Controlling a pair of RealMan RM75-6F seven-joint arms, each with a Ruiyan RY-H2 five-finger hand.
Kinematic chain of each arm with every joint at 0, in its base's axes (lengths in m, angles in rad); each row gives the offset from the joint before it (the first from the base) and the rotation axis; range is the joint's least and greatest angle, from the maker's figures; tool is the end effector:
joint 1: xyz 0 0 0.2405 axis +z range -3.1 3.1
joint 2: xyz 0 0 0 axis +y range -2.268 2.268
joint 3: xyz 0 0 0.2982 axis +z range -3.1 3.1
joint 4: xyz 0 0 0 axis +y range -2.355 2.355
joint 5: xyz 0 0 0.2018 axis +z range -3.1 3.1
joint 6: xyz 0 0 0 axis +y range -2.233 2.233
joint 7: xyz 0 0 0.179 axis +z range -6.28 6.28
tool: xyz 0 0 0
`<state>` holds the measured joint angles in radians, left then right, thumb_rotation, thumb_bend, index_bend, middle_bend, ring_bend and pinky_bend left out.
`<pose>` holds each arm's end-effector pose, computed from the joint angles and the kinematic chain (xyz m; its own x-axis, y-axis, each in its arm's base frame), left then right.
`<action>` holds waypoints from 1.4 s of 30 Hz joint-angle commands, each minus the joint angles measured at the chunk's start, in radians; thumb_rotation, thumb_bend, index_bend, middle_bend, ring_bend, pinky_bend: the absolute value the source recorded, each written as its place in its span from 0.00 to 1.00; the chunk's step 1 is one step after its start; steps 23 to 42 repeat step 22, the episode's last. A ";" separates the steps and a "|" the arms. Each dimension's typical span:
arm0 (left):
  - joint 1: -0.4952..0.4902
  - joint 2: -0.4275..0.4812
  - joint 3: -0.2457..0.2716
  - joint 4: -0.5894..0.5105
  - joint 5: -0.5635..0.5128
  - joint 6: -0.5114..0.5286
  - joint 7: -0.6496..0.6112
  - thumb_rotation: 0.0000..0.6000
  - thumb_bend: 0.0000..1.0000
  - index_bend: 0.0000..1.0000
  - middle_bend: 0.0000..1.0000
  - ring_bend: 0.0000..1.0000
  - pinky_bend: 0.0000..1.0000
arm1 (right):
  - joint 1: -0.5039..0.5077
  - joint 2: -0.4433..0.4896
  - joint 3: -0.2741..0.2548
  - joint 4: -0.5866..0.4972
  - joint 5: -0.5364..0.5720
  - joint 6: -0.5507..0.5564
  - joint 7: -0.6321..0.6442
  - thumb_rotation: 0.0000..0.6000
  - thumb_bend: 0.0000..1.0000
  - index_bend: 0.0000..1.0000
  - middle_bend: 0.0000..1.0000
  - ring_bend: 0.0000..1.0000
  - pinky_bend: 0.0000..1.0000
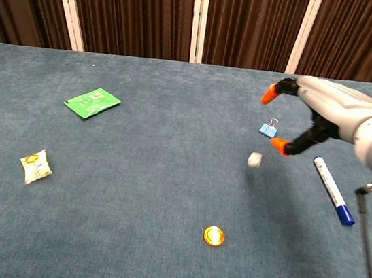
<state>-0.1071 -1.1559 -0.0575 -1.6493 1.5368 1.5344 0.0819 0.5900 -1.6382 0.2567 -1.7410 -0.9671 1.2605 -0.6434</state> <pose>-0.3208 0.2260 0.1758 0.4007 -0.0617 0.9141 0.9122 -0.0668 -0.4044 -0.1642 -0.3555 -0.0073 0.3086 -0.1761 0.9348 -0.9471 -0.1484 0.2847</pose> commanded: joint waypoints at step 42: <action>0.007 -0.033 0.020 0.002 0.036 0.012 0.081 1.00 0.00 0.00 0.00 0.00 0.00 | -0.416 0.318 -0.287 0.306 -0.560 0.415 0.591 1.00 0.18 0.14 0.00 0.00 0.00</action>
